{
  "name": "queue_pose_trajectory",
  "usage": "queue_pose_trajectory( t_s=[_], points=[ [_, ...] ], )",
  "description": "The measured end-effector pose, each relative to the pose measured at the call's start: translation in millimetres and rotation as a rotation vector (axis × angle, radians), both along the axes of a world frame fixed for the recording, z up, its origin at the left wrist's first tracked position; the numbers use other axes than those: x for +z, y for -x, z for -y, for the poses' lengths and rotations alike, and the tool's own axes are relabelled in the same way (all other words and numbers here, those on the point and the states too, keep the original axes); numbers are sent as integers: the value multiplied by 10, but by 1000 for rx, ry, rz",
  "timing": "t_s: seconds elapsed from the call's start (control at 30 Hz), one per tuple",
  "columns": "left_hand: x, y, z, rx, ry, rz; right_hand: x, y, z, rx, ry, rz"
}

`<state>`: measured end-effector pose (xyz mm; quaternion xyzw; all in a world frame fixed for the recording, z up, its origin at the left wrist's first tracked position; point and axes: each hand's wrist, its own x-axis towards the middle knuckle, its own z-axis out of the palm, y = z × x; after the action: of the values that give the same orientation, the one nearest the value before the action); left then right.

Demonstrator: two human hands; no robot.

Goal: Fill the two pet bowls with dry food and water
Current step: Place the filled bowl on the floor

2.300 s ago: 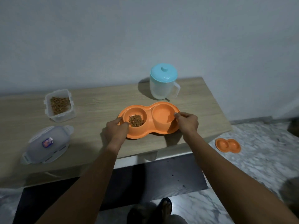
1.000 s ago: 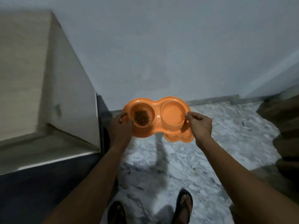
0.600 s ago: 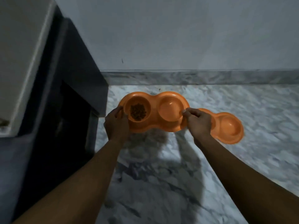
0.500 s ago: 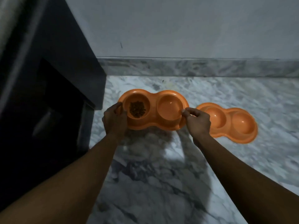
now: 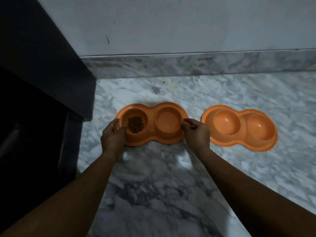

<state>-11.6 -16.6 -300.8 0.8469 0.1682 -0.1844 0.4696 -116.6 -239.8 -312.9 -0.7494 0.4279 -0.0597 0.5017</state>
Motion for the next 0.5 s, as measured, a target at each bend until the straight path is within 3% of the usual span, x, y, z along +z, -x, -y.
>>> queue_pose_trajectory(
  t_s=[0.13, 0.27, 0.4, 0.5],
  points=[
    [110, 250, 253, -124, -255, 286, 125, 150, 80, 21, 44, -11],
    [256, 680, 958, -267, -215, 483, 292, 450, 470, -146, 121, 2],
    [253, 1073, 1906, -455, -33, 421, 293, 825, 1051, -360, 271, -47],
    [243, 1178, 2463, -504, -134, 239, 220, 1062, 1465, -521, 297, -190]
  ],
)
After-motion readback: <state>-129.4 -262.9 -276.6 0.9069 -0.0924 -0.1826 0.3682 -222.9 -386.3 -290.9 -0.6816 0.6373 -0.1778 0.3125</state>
